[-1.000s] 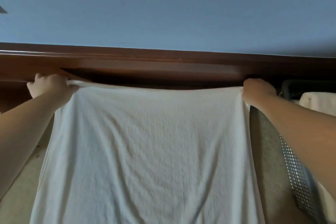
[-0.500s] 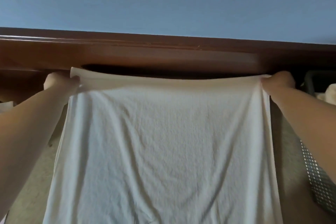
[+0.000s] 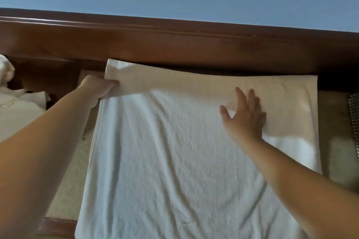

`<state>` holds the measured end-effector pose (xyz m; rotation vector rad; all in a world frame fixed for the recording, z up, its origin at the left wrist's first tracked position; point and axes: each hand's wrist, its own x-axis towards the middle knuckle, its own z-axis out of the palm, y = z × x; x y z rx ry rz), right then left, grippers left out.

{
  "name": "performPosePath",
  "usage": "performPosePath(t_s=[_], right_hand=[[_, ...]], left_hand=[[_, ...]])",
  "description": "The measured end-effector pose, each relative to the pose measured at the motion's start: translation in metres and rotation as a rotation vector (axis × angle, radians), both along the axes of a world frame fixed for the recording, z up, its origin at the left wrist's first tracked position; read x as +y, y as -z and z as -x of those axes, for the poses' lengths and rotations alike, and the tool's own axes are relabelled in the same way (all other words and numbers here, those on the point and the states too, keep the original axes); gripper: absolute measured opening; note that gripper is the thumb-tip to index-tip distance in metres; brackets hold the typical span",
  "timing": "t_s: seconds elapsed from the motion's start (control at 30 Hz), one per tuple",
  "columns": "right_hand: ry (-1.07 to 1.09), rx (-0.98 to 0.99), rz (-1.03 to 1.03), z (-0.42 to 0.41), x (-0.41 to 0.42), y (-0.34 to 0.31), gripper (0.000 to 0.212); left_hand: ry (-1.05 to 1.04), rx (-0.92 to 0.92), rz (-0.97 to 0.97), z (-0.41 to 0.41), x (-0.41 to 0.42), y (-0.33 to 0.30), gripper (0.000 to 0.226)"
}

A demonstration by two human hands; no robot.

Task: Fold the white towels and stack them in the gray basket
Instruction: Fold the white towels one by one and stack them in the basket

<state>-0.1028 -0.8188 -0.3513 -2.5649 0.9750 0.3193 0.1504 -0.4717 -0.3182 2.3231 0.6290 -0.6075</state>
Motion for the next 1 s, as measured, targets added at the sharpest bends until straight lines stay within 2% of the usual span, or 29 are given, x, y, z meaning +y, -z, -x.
performPosePath(t_s=[0.07,0.17,0.3,0.4,0.53,0.63,0.7,0.77,0.87,1.0], right_hand=[[-0.104,0.16,0.064,0.008,0.029,0.02,0.075],[-0.076,0.151,0.135,0.01,0.033,0.032,0.078],[-0.089,0.165,0.171,0.011,0.033,0.034,0.078],[-0.08,0.174,0.16,0.01,0.036,0.031,0.078],[-0.072,0.227,0.12,0.006,0.033,0.027,0.077],[-0.085,0.371,0.094,-0.002,0.025,0.022,0.08],[-0.081,0.432,0.066,-0.008,0.026,0.013,0.081],[-0.068,0.422,0.064,-0.009,0.033,0.003,0.08],[-0.083,0.294,0.059,0.005,0.062,-0.012,0.07],[-0.358,0.102,0.068,0.051,0.119,-0.015,0.063]], left_hand=[[0.078,0.062,-0.079,0.017,0.018,0.003,0.056],[0.196,0.09,-0.156,0.039,0.04,0.007,0.04],[0.29,-0.099,-0.239,0.055,0.059,0.016,0.038],[0.302,-0.131,-0.223,0.068,0.064,0.018,0.035],[0.386,0.101,-0.177,0.111,0.092,-0.006,0.036],[0.483,0.286,-0.122,0.173,0.12,-0.02,0.022],[0.495,0.338,-0.088,0.213,0.137,-0.021,0.016],[0.466,0.318,-0.111,0.246,0.152,-0.018,0.014],[0.388,0.247,-0.167,0.287,0.174,-0.013,0.025],[0.409,0.298,0.005,0.33,0.194,-0.008,0.029]])
